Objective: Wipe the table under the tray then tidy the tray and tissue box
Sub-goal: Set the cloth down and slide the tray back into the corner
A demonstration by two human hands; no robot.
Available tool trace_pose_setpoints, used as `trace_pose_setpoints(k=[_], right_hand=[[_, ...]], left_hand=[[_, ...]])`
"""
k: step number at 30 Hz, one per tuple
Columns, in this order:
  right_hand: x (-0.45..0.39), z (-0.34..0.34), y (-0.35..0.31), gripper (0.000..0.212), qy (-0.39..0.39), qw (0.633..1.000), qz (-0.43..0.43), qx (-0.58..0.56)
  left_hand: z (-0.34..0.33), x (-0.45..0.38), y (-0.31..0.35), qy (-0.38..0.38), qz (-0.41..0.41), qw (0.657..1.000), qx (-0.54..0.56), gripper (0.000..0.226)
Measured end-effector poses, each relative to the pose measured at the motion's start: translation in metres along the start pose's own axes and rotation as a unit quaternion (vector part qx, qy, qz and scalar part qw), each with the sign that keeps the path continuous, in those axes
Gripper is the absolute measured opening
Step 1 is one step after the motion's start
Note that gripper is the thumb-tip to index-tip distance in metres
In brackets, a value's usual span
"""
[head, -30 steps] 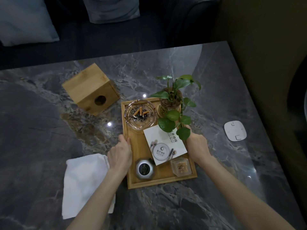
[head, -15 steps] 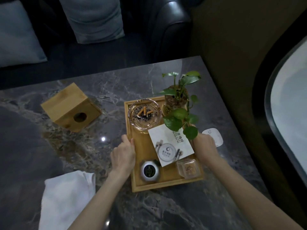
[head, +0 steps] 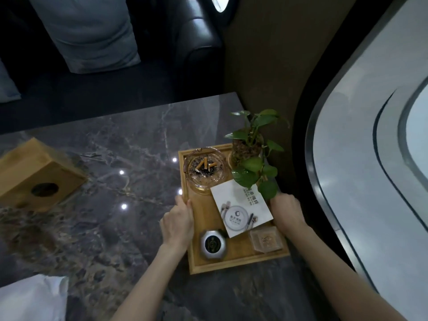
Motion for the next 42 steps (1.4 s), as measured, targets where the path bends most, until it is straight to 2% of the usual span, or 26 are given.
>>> trace_pose_setpoints(k=[8,13,17,21,24,28,31,35,39,41,42], right_hand=[[-0.015,-0.014,0.015,0.021,0.023,0.995,-0.018,-0.092],[-0.025,-0.023,0.029,0.024,-0.018,0.991,-0.060,-0.119],[-0.027,-0.030,0.029,0.023,-0.031,0.993,-0.042,-0.109],[-0.033,-0.032,0.037,0.025,-0.040,0.980,-0.094,-0.173],[-0.032,-0.027,0.034,0.025,-0.030,0.976,-0.097,-0.193],[-0.024,-0.026,0.037,0.035,-0.037,0.930,-0.142,-0.337],[0.001,-0.033,0.039,0.038,-0.013,0.897,-0.125,-0.425],[0.057,-0.049,0.047,0.033,0.060,0.927,-0.112,-0.354],[0.086,-0.073,0.047,0.034,0.041,0.927,-0.160,-0.337],[0.089,-0.081,0.047,0.035,0.046,0.907,-0.187,-0.374],[0.089,-0.083,0.047,0.035,0.057,0.880,-0.202,-0.427]], left_hand=[[-0.017,-0.020,0.014,-0.007,-0.001,1.000,-0.027,0.026],[-0.023,-0.022,0.021,-0.008,0.001,1.000,-0.030,0.024],[-0.028,-0.022,0.021,-0.006,0.003,1.000,-0.027,0.023],[-0.031,-0.022,0.021,0.001,0.011,1.000,-0.024,0.023],[-0.033,-0.023,0.019,0.006,0.016,1.000,-0.019,0.023],[-0.035,-0.023,0.017,0.005,0.025,0.999,-0.024,0.022],[-0.035,-0.023,0.018,0.003,0.029,0.999,-0.035,0.023],[-0.033,-0.024,0.019,-0.006,0.025,0.999,-0.041,0.022],[-0.028,-0.023,0.018,-0.016,0.017,0.999,-0.031,0.026],[-0.027,-0.021,0.018,-0.026,0.022,0.999,-0.028,0.029],[-0.026,-0.019,0.018,-0.028,0.028,0.999,-0.031,0.031]])
Point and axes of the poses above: each hand's wrist, its own x-axis away from the middle knuckle, its own z-axis out of the back of the hand, y = z × x, the point moved 5 cm from there along -x, towards the middle knuckle, and after that the axes turned 8 degrees about -y, right-handed, at the moved point
